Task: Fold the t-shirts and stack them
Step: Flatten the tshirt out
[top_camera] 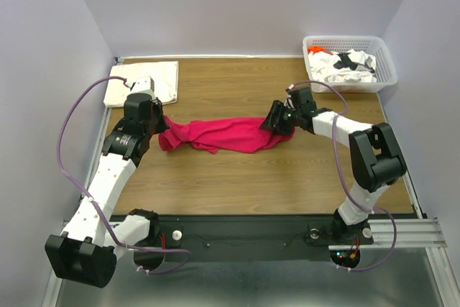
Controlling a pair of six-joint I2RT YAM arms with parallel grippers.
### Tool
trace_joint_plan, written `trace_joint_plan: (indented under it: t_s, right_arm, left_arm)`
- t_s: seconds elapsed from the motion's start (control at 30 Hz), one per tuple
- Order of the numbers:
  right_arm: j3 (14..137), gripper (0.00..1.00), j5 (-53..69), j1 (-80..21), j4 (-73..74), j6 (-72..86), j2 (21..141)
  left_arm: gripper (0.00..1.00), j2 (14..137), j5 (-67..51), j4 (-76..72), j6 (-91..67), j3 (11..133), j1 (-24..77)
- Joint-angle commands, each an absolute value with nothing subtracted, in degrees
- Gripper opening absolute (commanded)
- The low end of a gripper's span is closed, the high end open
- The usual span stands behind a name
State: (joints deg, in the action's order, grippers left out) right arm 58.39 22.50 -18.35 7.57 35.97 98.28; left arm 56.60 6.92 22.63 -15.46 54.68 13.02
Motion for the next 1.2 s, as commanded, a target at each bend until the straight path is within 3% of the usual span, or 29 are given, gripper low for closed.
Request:
trace_joint_plan:
  t_s: [0.0, 0.33, 0.63, 0.77, 1.17]
  right_arm:
    - [67.3, 0.61, 23.91, -22.93, 3.69, 38.14, 101.07]
    - [94.74, 0.61, 18.64, -32.87, 13.79, 31.83, 116.18]
    - [84.93, 0.55, 8.36, -32.26, 14.77, 28.92, 108.2]
    - [79.73, 0.46, 8.17, -31.91, 15.12, 28.56, 105.47]
    - [74.62, 0.38, 8.26, -30.15, 13.19, 31.38, 107.66]
  left_arm:
    - [0.0, 54.93, 7.91, 22.67, -15.47, 56.16, 12.83]
    - [0.0, 54.49, 7.47, 22.85, -15.64, 55.37, 12.83]
    - [0.0, 54.05, 8.88, 23.47, -15.38, 55.37, 12.83]
    - [0.0, 54.05, 8.88, 23.29, -15.38, 55.2, 12.83]
    - [0.0, 54.49, 8.26, 23.38, -15.12, 55.46, 12.83]
